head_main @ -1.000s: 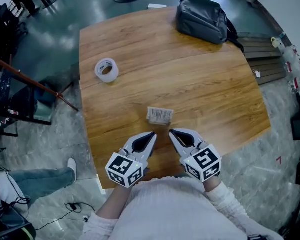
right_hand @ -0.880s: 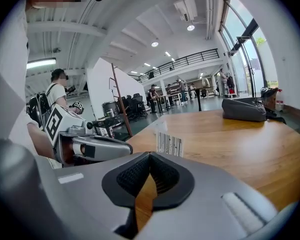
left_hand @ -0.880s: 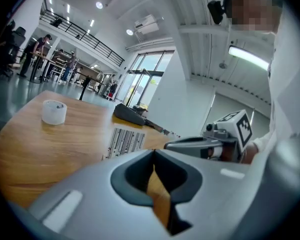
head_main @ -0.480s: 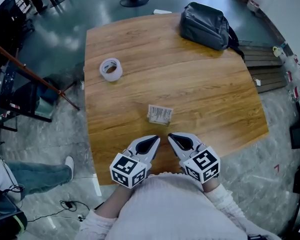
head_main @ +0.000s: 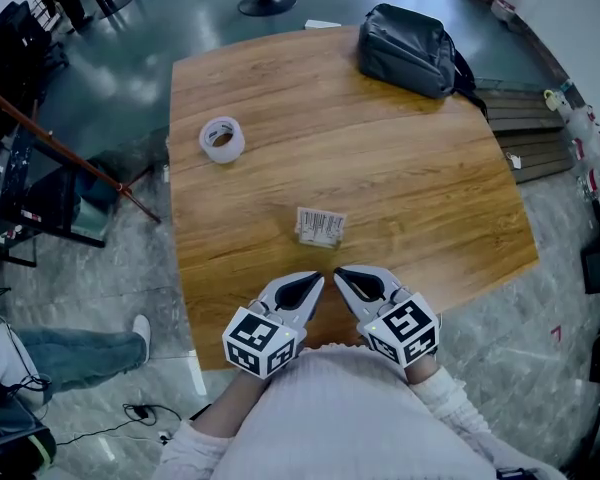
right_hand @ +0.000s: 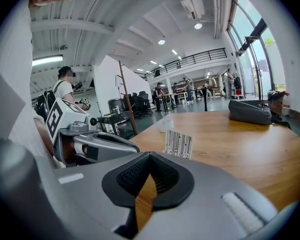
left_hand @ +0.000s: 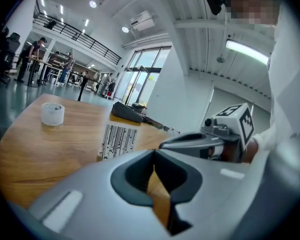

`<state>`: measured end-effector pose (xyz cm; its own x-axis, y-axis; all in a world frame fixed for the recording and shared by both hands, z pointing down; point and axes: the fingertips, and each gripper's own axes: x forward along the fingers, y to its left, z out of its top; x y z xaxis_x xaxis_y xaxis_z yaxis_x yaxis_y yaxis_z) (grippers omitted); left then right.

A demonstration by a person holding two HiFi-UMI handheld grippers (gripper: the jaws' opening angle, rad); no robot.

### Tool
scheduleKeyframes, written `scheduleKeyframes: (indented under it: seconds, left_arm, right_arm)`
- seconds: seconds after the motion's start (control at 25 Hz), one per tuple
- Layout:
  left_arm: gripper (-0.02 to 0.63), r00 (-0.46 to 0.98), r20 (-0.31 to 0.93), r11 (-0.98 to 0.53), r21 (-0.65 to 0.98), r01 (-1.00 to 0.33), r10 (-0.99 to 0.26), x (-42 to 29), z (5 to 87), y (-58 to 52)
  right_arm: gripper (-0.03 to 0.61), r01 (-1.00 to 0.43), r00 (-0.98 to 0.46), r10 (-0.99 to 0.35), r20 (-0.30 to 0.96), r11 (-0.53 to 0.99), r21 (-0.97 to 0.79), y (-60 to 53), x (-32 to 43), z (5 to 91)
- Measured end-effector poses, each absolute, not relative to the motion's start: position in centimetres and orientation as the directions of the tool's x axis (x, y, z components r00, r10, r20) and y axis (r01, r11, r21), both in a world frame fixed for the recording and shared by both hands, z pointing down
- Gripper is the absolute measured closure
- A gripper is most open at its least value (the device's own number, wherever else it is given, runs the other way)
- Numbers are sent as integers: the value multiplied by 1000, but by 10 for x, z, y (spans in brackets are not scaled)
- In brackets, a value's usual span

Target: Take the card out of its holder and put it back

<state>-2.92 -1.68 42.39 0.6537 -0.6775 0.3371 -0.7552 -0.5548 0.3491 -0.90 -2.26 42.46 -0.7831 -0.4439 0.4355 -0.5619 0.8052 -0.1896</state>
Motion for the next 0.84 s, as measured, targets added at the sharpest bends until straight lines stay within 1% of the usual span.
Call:
scheduleKeyframes:
  seconds: [0.84]
  left_arm:
    - [604, 659, 354, -561, 348, -751, -663, -31, 427, -8]
  right_arm:
    - [583, -535, -782, -420, 460, 831, -152, -14, -15, 425]
